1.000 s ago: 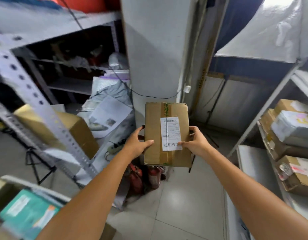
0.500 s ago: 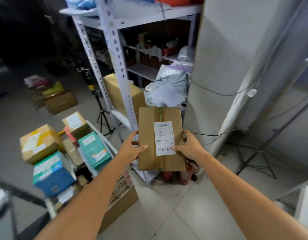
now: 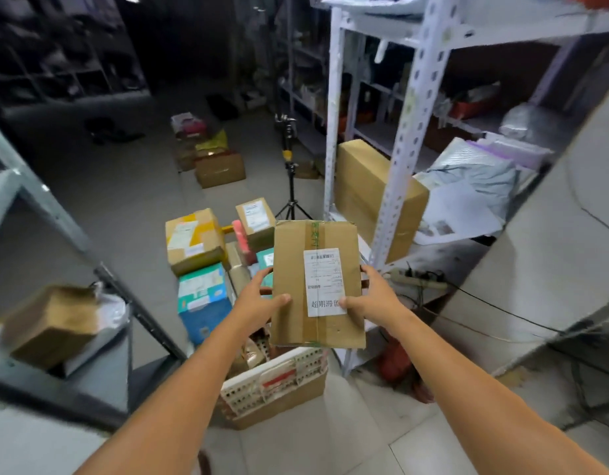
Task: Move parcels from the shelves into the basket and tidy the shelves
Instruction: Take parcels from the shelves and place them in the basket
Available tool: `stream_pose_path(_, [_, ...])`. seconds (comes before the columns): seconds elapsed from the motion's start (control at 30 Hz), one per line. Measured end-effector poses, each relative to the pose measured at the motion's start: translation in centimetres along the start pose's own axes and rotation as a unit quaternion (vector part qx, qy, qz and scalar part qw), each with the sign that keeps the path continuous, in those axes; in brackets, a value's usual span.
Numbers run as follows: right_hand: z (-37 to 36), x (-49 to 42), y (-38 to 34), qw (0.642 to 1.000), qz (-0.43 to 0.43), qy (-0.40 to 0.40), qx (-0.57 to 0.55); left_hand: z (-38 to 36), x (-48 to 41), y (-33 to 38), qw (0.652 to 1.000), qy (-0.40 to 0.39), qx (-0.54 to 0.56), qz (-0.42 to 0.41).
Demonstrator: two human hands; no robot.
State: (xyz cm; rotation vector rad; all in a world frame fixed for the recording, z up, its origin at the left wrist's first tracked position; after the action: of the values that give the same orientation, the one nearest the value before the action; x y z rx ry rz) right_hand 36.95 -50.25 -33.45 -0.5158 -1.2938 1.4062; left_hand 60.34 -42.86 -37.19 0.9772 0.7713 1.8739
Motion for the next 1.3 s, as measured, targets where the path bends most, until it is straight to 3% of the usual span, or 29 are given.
stream_pose_path(0.33, [-10.5,-9.9,-5.2,0.998,0.011,-0.053,0.034,9.6,-6.3,-5.5,0.995,0.051,0.057,0.057])
stream_pose_path(0.8, [-22.7,-26.1,-11.6,0.978,0.033,-0.196,0.055,19.3,-15.8,-11.5,0.967,0.165,0.086,0.172])
stream_pose_path(1.0, [-27.6,-31.0,-13.1,0.974,0.026,-0.217,0.057,22.8,-20.6,-14.9,0.960,0.160,0.107,0.204])
stream_pose_path(1.3, [-31.3,-35.6,-14.3,0.982,0.009,-0.179,0.052,25.4,-27.5,-17.8,0.961,0.111,0.153,0.200])
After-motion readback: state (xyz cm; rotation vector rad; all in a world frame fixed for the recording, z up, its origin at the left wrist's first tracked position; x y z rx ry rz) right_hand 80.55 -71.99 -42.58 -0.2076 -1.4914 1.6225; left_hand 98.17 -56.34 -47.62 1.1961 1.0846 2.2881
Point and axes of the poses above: each hand's wrist, its own x-axis away from the middle knuckle, its own z-axis out of the back of the hand, y = z × x, the point moved 5 cm from there along -x, towards the middle knuckle, and after that the axes turned 12 degrees about -x, right-handed, at the moved point
